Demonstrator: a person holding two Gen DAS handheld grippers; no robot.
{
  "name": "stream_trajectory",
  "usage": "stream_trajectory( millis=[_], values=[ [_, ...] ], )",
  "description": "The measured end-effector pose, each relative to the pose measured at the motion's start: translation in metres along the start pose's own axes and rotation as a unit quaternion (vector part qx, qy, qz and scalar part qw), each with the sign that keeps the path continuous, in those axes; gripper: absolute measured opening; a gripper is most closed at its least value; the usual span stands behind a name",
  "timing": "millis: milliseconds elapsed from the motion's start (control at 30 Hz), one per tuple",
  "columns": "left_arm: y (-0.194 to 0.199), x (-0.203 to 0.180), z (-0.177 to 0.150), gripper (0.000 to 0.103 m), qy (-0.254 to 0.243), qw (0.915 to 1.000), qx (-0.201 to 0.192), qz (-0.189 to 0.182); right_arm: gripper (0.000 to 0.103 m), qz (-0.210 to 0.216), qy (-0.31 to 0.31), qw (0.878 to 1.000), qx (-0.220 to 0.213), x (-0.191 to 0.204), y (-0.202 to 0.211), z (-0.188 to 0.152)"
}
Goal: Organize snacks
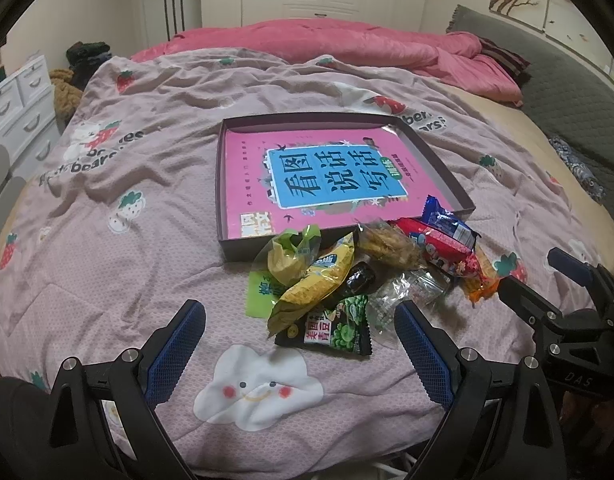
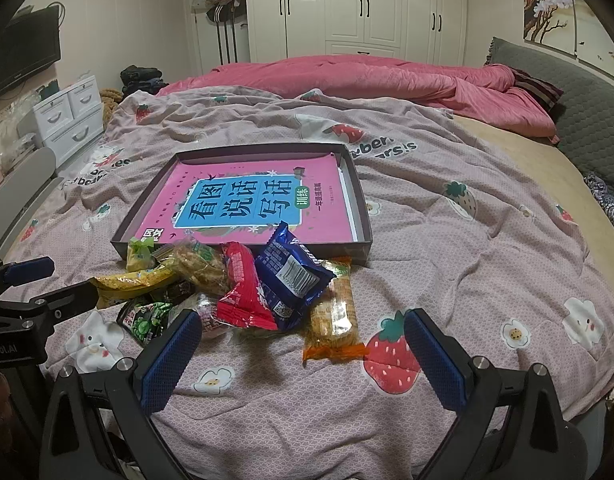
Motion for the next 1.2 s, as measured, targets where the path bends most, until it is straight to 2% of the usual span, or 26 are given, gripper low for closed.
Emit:
stream_trajectory(
  millis=[667,900,1000,1200],
  values=[
    [-0.013,0.02,0.008,0.096,0.02,0.9997,0.014,-0.005,0.102,0.0,0.015,1.0,-0.005,0.008,-0.01,0.008],
    [-0.032,0.019,0.011,0.096,0.001,0.999,0.036,-0.028,0.102,0.007,0.048,0.999,-0.005,0.022,-0.027,0.012],
    [-0.038,0.014,0.013,0.096,-0.017,0.9986,0.039,-0.03,0.096,0.015,0.075,0.997,-0.005,0.032,-0.035,0.013],
    [-0.049,0.006,0.013,0.092,-0.041,0.9974,0.046,-0.038,0.078,0.021,0.116,0.993,0.01,0.044,-0.055,0.009]
  ],
)
Point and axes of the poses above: each gripper's, at about its wrist camera, not at the fingertips, and y roughly against the way its jaws point, x to its left, z to its top, the point moved 3 cm from there along -y, roughly the way its jaws point, and after that the axes turned 3 degrees about -x, right-handed, at the moved point
